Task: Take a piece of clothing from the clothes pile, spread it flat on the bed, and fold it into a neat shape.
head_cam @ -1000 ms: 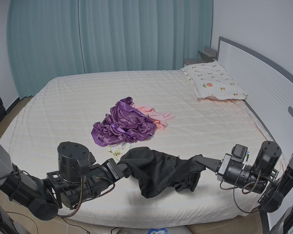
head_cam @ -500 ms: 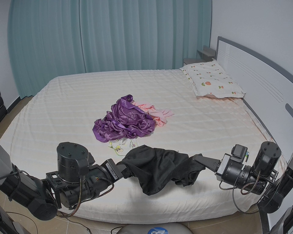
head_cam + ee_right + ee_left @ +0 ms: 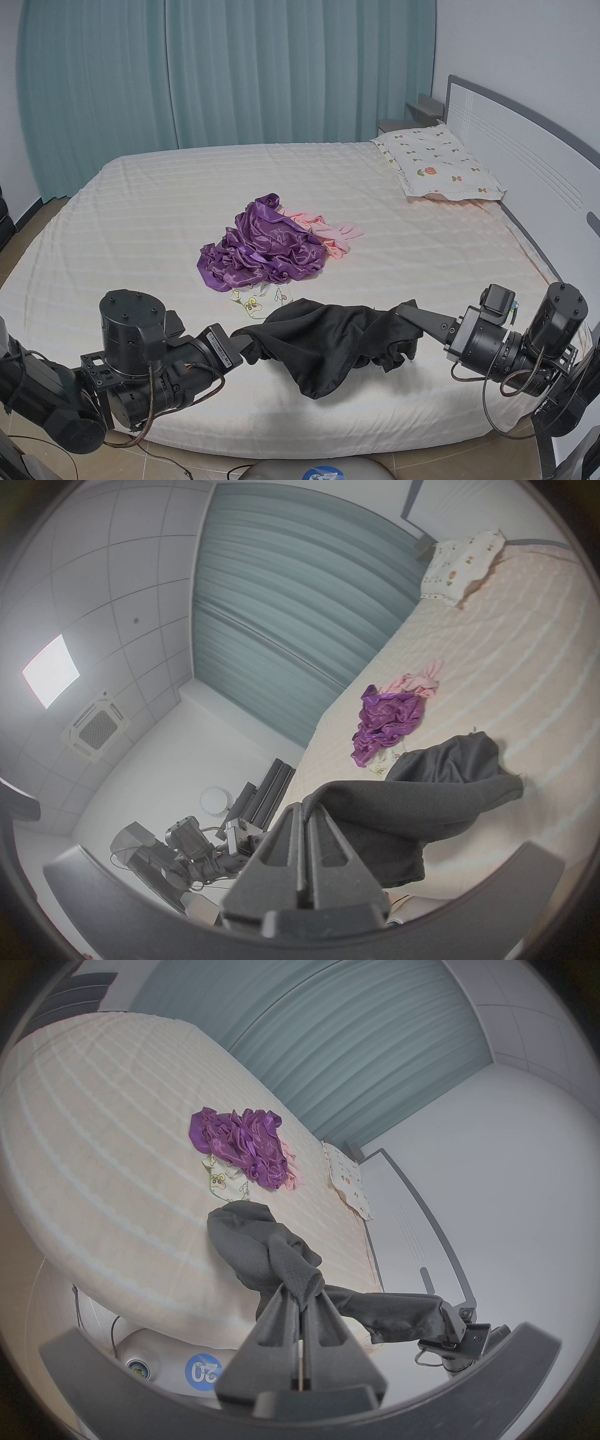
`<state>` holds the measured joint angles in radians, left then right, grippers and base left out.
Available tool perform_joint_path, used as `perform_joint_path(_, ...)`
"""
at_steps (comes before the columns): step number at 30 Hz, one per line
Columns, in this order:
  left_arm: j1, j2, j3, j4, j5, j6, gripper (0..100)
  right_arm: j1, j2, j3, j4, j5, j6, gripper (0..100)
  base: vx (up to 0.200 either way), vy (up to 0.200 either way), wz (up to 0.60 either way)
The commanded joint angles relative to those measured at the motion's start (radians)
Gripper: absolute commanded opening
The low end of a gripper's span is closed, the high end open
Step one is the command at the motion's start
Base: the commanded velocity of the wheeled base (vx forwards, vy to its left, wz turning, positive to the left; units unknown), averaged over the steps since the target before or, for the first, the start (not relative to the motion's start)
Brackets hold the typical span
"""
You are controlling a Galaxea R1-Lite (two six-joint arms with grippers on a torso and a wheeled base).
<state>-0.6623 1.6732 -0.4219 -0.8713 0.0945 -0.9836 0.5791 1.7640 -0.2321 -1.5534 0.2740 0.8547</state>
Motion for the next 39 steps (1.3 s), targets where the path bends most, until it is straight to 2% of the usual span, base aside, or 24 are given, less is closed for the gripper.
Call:
perform_joint_path(1, 0.003, -0.016, 0.005, 0.0, 0.001, 0.0, 0, 0.018, 0.025, -0.004, -0.014, -0.006, -0.043, 0, 0.0, 0.2, 0.0)
perform_joint_path(4, 0.0, -0.018, 0.009, 0.0, 0.002, 0.0, 0, 0.024, 0.043, -0.021, -0.011, -0.059, -0.071, 0, 0.0, 0.2, 0.0)
perform_joint_path(6, 0.0, -0.029, 0.012, 0.002, 0.002, 0.0, 0, 0.051, 0.052, -0.052, -0.004, -0.136, -0.078, 0, 0.0, 0.2, 0.0)
perform_joint_path(14, 0.003, -0.033, 0.026, 0.0, 0.007, 0.002, 0, 0.079, 0.045, -0.092, 0.062, -0.202, -0.132, 0, 0.0, 0.2, 0.0)
perform_joint_path(15, 0.003, -0.044, 0.029, 0.0, 0.007, 0.002, 0, 0.087, 0.049, -0.113, 0.067, -0.239, -0.157, 0, 0.0, 0.2, 0.0)
perform_joint_path(17, 0.003, -0.055, 0.029, 0.0, 0.008, 0.002, 0, 0.096, 0.052, -0.128, 0.078, -0.26, -0.169, 0, 0.0, 0.2, 0.0)
perform_joint_path(22, 0.003, -0.081, 0.032, 0.002, 0.01, 0.002, 0, 0.116, 0.048, -0.164, 0.11, -0.292, -0.194, 0, 0.0, 0.2, 0.0)
perform_joint_path(25, 0.003, -0.095, 0.038, 0.003, 0.011, 0.002, 0, 0.126, 0.045, -0.181, 0.131, -0.328, -0.207, 0, 0.0, 0.2, 0.0)
perform_joint_path(26, 0.004, -0.109, 0.038, 0.008, 0.011, 0.003, 0, 0.14, 0.045, -0.197, 0.147, -0.365, -0.224, 0, 0.0, 0.2, 0.0)
perform_joint_path(28, 0.009, -0.125, 0.035, 0.025, 0.011, 0.003, 0, 0.145, 0.046, -0.205, 0.151, -0.394, -0.238, 0, 0.0, 0.2, 0.0)
perform_joint_path(34, 0.029, -0.174, 0.02, 0.055, 0.025, 0.008, 0, 0.148, 0.043, -0.237, 0.147, -0.395, -0.259, 0, 0.0, 0.2, 0.0)
perform_joint_path(39, 0.043, -0.185, 0.02, 0.055, 0.025, 0.008, 0, 0.182, 0.038, -0.259, 0.144, -0.389, -0.261, 0, 0.0, 0.2, 0.0)
